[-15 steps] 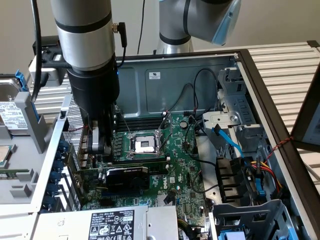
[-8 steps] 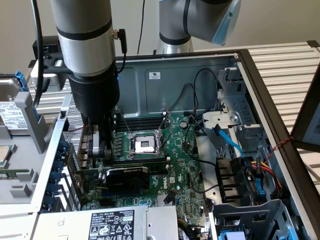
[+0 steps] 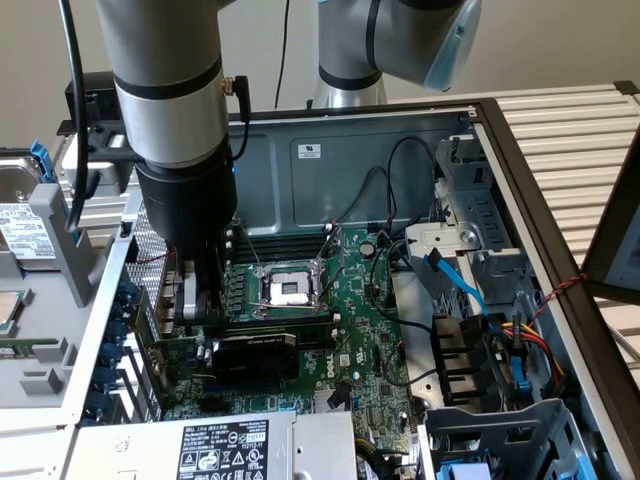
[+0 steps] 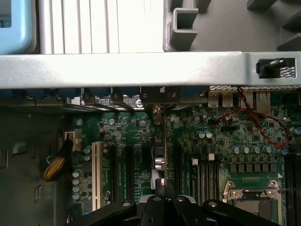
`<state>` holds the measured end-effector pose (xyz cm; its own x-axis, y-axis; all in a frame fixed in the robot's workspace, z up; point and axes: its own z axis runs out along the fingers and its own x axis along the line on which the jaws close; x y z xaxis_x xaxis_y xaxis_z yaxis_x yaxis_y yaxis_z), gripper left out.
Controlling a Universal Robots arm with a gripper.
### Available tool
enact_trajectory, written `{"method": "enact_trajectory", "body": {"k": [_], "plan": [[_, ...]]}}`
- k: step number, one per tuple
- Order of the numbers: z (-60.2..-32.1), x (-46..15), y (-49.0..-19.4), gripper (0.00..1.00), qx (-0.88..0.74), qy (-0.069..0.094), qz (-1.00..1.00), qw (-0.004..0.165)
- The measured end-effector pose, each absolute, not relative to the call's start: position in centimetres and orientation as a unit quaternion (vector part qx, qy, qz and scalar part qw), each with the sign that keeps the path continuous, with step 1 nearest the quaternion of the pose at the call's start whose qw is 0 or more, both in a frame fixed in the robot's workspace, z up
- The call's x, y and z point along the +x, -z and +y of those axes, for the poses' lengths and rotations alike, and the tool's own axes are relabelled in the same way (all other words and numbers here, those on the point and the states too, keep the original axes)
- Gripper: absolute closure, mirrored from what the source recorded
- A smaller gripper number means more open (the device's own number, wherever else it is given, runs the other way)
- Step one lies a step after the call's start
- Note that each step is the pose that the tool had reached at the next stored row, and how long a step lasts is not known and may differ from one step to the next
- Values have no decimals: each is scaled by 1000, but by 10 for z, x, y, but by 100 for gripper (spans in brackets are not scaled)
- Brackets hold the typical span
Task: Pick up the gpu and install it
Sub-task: 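Press down on the gpu until it lock into place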
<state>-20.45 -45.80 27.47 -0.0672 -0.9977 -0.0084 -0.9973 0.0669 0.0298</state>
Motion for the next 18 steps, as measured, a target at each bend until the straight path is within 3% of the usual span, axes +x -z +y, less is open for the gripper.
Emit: {"method": "enact_trajectory", "body": {"k": [18], "plan": [[-455, -209, -264, 89, 683, 14, -730, 8]]}}
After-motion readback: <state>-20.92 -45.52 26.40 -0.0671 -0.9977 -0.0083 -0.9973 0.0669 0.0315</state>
